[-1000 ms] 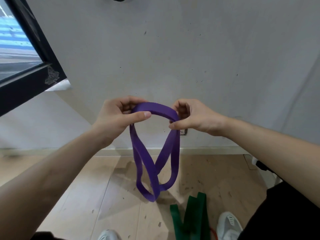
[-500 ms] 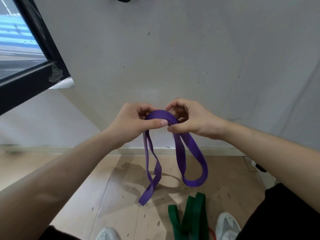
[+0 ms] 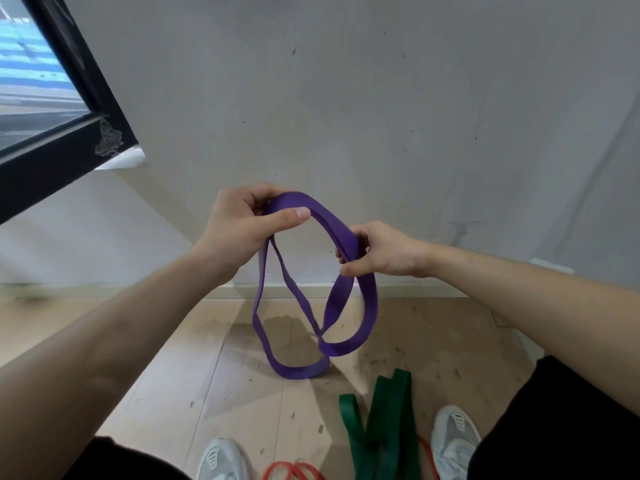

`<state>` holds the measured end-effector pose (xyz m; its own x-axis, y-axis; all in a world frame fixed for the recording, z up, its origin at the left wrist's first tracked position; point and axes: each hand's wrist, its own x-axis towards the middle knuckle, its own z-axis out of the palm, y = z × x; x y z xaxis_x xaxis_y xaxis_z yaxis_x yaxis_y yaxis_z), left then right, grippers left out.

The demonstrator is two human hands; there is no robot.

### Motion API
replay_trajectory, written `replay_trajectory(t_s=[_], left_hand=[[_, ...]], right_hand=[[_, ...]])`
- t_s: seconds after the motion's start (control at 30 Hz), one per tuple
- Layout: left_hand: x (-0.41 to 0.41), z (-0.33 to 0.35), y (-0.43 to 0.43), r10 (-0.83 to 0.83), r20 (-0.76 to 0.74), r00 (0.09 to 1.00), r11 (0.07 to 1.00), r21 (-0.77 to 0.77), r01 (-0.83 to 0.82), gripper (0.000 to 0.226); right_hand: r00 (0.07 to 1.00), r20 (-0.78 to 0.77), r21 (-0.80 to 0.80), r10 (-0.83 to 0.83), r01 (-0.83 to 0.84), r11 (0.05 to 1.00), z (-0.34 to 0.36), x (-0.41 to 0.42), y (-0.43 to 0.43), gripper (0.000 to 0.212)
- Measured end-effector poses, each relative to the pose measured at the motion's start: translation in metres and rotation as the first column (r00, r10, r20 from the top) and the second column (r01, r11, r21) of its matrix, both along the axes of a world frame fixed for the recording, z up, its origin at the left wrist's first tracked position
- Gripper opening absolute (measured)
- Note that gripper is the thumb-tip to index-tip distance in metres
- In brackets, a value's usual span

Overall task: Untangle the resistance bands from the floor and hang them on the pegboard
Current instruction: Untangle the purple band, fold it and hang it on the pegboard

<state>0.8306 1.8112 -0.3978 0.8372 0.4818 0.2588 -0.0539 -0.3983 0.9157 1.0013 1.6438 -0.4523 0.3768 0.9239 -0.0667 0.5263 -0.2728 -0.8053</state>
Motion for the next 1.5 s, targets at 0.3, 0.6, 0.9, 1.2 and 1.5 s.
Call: replay_trajectory(t_s=[0.3,0.6,0.9,1.2,1.5], left_hand=[[-0.005,-0.006,0.011,-0.061,-0.193,0.979,0.998,-0.008,0.06,0.046],[0.01,-0.006,-0.013,-0.179,-0.175,0.968,0.981,0.039,0.189,0.036],[0.008,-0.001,-0.01,-0.093,0.022,0.995,0.993,-0.068,0.095,0.028],[0.01,0.003,-0.002,0.098,0.116,0.988,0.993,-0.081,-0.089,0.012],[0.006,0.0,0.012,0.259,0.16,0.953,0.965,-0.079,-0.249,0.015]], right_hand=[[0.999,-0.032,0.076,-0.025,0.027,0.997,0.029,0.005,-0.013,0.02],[0.996,-0.065,0.185,0.056,-0.043,0.982,0.046,-0.005,-0.021,0.031],[0.989,-0.112,-0.063,0.095,-0.103,0.993,-0.019,0.008,-0.02,0.032],[0.996,0.079,-0.244,-0.037,0.055,0.968,-0.071,0.017,-0.03,0.011],[0.997,-0.007,-0.325,-0.078,0.072,0.943,-0.09,0.018,-0.042,0.028]])
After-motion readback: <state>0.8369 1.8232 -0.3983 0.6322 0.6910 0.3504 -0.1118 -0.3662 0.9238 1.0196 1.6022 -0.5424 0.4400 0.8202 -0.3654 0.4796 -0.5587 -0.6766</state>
